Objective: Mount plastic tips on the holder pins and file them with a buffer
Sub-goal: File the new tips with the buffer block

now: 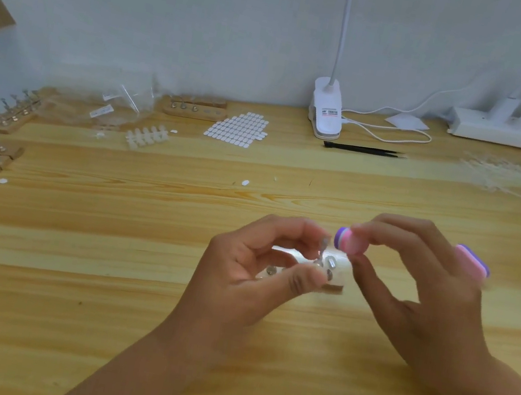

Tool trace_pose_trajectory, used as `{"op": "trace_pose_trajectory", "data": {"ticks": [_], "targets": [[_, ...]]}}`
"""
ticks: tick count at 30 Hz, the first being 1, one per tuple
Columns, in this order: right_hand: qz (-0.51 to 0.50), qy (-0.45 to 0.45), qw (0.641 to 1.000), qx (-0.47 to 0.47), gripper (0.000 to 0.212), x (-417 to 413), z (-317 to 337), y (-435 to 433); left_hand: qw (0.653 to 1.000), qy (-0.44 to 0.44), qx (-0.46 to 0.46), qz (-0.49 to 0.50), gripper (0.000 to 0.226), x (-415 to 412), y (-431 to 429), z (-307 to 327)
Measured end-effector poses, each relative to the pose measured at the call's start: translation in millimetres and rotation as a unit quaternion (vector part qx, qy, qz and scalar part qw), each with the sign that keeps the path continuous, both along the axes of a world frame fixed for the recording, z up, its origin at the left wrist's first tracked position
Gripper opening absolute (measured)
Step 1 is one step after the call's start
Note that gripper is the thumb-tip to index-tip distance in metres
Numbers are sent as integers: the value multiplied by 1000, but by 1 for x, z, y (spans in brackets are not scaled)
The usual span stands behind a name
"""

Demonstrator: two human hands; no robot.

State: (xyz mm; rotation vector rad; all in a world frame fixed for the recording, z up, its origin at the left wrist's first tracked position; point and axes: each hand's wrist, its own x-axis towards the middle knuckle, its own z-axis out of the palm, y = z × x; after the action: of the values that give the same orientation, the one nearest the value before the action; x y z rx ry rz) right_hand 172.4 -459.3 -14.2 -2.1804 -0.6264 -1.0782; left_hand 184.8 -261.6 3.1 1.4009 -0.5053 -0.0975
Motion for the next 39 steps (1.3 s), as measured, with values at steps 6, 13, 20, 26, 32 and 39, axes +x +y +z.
{"op": "trace_pose_trajectory", "data": {"ticks": [6, 13, 20, 26, 32, 39], "targets": [[3, 30, 999, 36, 27, -1, 2, 0, 999, 32, -13, 22, 26, 3, -1, -4], [5, 13, 1000, 9, 20, -2, 2, 1, 997, 42, 24, 60, 21, 0, -5, -9], [12, -29, 999, -24, 27, -6, 3, 8, 998, 56, 23, 33, 12, -5, -5, -7], [5, -32, 998, -54, 20, -2, 1, 0, 997, 81, 6, 16, 13, -5, -5, -4], [38, -43, 998, -35, 28, -6, 2, 9, 997, 75, -2, -2, 14, -6, -6, -2], [5, -30, 999, -17, 27, -2, 5, 1, 995, 95, -9, -1, 13, -4, -6, -3]]}}
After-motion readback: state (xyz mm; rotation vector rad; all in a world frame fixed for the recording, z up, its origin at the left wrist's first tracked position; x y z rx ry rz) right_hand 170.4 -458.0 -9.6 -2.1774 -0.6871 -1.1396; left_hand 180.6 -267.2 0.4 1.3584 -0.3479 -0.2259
